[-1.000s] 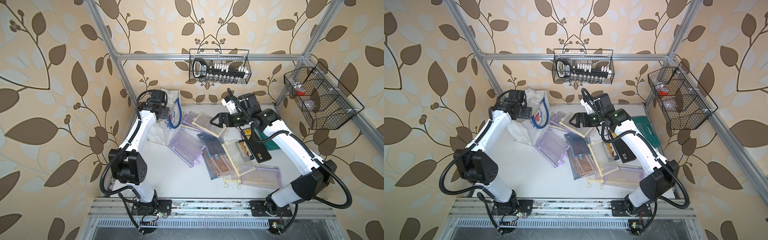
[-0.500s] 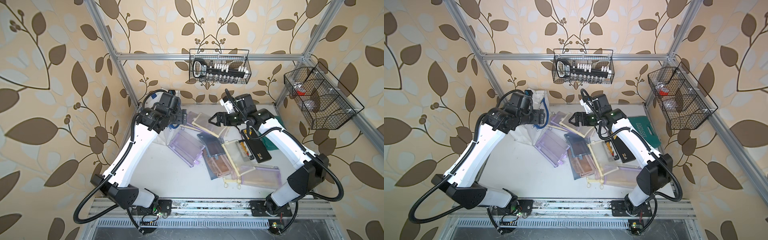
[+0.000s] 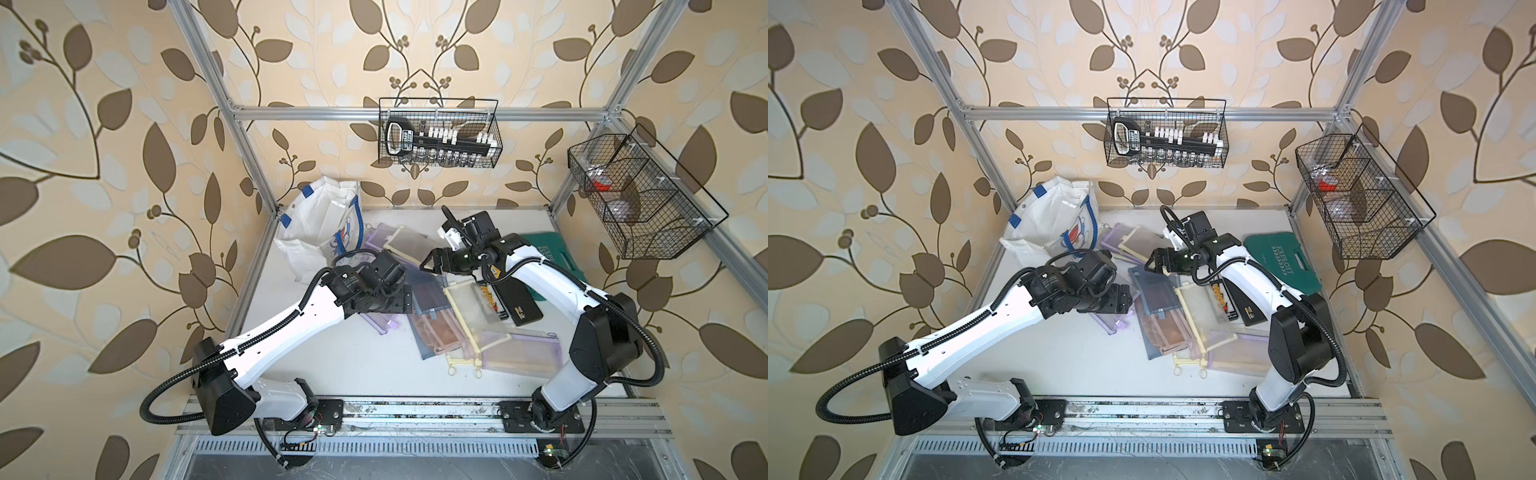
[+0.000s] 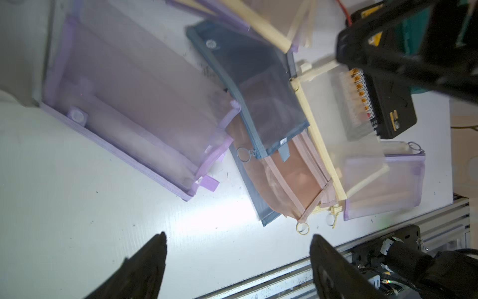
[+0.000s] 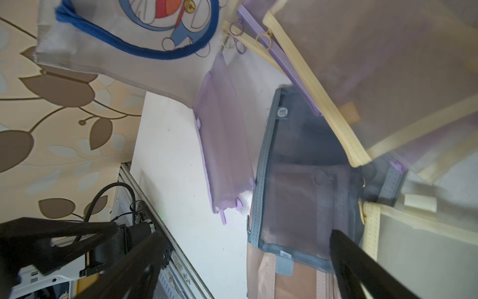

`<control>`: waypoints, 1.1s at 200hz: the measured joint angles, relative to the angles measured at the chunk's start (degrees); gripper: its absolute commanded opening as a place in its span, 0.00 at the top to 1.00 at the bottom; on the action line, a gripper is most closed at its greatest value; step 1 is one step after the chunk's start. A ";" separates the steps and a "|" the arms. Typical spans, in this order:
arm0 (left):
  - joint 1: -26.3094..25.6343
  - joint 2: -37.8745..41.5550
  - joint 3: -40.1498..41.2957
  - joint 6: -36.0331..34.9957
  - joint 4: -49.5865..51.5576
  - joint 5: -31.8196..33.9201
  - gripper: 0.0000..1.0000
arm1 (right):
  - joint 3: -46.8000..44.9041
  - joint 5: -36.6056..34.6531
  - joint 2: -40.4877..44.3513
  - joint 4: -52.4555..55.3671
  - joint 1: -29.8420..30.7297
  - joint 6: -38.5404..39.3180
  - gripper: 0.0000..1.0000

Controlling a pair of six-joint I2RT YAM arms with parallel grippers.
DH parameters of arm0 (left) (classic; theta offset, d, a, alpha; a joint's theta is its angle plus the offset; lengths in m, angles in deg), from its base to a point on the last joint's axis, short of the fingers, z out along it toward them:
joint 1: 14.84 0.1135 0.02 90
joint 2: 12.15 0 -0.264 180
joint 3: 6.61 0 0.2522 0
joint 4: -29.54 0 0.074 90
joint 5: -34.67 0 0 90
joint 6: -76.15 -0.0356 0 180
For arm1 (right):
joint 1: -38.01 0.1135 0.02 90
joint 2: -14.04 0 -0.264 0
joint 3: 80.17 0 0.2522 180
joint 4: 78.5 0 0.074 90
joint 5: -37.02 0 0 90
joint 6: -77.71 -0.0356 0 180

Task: Put the pencil pouch into the canvas bag
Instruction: Place the pencil pouch in the canvas bag, then pick up the pencil pouch.

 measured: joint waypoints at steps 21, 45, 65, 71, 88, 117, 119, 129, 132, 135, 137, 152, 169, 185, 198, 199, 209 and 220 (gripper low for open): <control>-0.02 0.04 5.20 4.66 -3.63 -2.45 0.19 | -0.39 0.04 -0.72 0.17 -0.46 0.72 0.05; 0.00 -0.02 9.16 8.44 -7.80 -4.13 0.20 | -0.37 0.46 -2.25 0.09 -0.39 1.27 0.07; 0.83 -0.26 10.93 10.67 -10.27 -5.29 0.23 | -0.37 0.68 -4.02 -0.09 -0.02 1.38 0.08; 1.46 -0.24 11.72 11.23 -11.28 -5.73 0.23 | -0.37 0.72 -4.61 -0.15 0.24 1.38 0.08; 5.05 0.28 15.61 12.76 -14.78 -7.34 0.23 | -0.24 0.85 -6.32 -0.26 1.38 1.38 0.08; 13.05 3.45 24.87 15.06 -17.79 -9.57 0.23 | 3.48 0.85 -10.69 -0.15 5.03 1.36 0.10; 13.46 3.69 25.38 15.19 -17.79 -9.60 0.23 | 4.00 0.85 -11.19 -0.24 5.42 1.38 0.10; 15.08 4.85 27.34 15.43 -17.81 -9.75 0.24 | 6.58 0.87 -13.57 -0.31 7.15 1.38 0.11; 15.47 5.25 27.91 15.52 -17.92 -9.84 0.24 | 7.28 0.85 -14.21 -0.35 7.56 1.38 0.11; 15.78 5.64 28.39 15.65 -17.99 -9.88 0.25 | 8.17 0.87 -15.10 -0.46 8.22 1.40 0.11; 16.00 5.88 28.70 15.72 -18.12 -9.99 0.25 | 8.68 0.83 -15.54 -0.48 8.52 1.38 0.12; 17.55 8.09 30.97 16.50 -18.86 -10.71 0.26 | 11.78 0.85 -18.84 -0.79 10.71 1.40 0.13; 19.10 10.78 33.90 17.66 -20.46 -10.97 0.26 | 14.32 0.83 -21.99 -0.94 12.57 1.46 0.17; 20.39 12.26 36.35 18.58 -21.92 -10.99 0.28 | 15.69 0.79 -24.04 -1.53 13.25 1.22 0.20; 21.46 12.48 38.03 19.41 -23.50 -11.10 0.28 | 16.17 0.59 -25.24 -2.27 13.29 1.07 0.21; 21.51 12.48 38.12 19.41 -23.56 -11.13 0.28 | 16.20 0.57 -25.31 -2.32 13.29 1.09 0.21; 22.21 12.28 39.06 19.76 -24.68 -11.19 0.29 | 16.65 0.50 -26.29 -2.93 13.29 1.03 0.22; 22.77 11.76 39.63 19.87 -25.75 -11.19 0.30 | 17.29 0.35 -27.36 -3.58 13.35 0.90 0.22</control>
